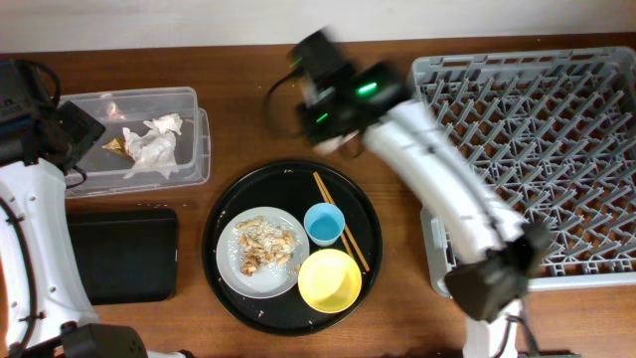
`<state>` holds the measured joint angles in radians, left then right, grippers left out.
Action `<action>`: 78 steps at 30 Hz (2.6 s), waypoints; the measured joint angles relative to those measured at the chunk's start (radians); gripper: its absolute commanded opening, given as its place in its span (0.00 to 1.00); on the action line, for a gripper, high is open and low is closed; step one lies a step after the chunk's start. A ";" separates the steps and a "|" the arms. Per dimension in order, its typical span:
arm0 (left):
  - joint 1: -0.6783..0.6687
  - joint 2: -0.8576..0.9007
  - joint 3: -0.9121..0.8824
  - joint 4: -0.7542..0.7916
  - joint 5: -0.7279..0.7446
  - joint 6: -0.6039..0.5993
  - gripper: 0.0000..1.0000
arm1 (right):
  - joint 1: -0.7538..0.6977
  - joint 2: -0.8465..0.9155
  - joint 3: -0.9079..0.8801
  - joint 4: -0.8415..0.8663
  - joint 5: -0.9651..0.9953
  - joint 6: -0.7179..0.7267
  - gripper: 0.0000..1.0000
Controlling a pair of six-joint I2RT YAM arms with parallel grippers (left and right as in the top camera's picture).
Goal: Sort waste into correct bins and load items into the dishwasher rack
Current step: 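Lift the pink cup and place it upside down in the rack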
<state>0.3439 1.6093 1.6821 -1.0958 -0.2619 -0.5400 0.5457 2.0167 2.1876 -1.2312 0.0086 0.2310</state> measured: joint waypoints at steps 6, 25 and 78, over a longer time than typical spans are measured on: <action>0.000 0.000 0.000 0.000 0.000 0.000 0.99 | -0.379 -0.075 0.016 -0.003 -0.296 -0.089 0.04; 0.000 0.000 0.000 0.000 0.000 0.000 0.99 | -1.133 -0.033 -0.157 0.035 -0.996 -0.394 0.04; 0.000 0.000 0.000 0.000 0.000 0.000 0.99 | -1.211 0.262 -0.198 0.413 -1.149 -0.134 0.04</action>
<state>0.3439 1.6093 1.6821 -1.0958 -0.2615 -0.5400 -0.6655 2.2791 1.9900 -0.8181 -1.1408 0.0971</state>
